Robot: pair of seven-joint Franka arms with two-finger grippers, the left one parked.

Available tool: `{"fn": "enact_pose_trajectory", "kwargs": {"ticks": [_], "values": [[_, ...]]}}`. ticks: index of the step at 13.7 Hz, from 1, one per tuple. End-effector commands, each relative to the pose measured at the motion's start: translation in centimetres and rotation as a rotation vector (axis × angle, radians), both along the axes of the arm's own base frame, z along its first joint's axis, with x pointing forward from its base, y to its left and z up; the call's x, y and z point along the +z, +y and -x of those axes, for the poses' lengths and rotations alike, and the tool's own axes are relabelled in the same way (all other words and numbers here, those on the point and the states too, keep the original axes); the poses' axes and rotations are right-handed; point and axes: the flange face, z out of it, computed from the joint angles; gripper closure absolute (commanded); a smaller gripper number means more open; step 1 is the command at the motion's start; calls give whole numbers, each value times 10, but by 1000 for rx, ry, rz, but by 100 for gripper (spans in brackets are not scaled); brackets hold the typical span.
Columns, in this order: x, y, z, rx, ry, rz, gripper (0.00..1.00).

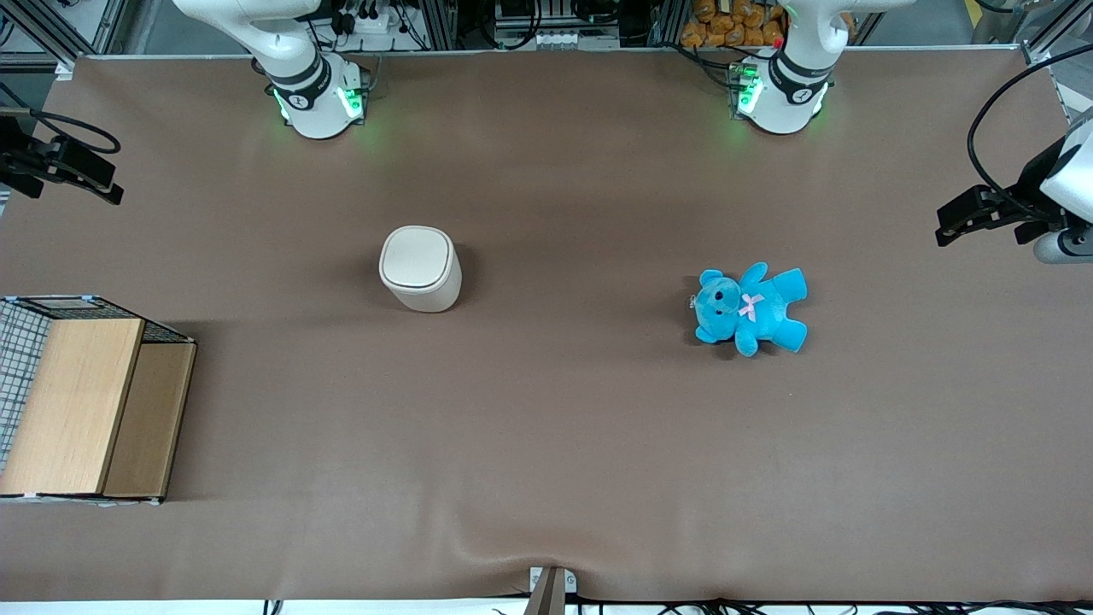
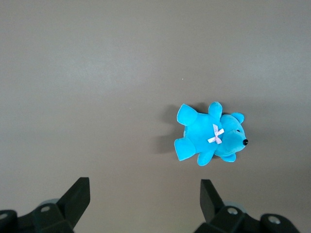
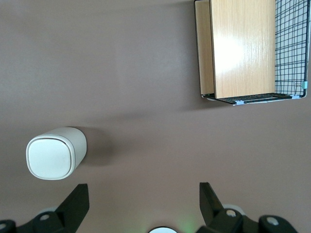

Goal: Open trash can with right arm
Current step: 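Move the right gripper out from rest toward the white trash can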

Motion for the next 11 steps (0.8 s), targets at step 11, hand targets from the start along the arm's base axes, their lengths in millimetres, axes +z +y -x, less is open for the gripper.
{"fn": "enact_pose_trajectory", "kwargs": {"ticks": [11], "values": [[-28, 131, 13, 108, 119, -81, 0]]}}
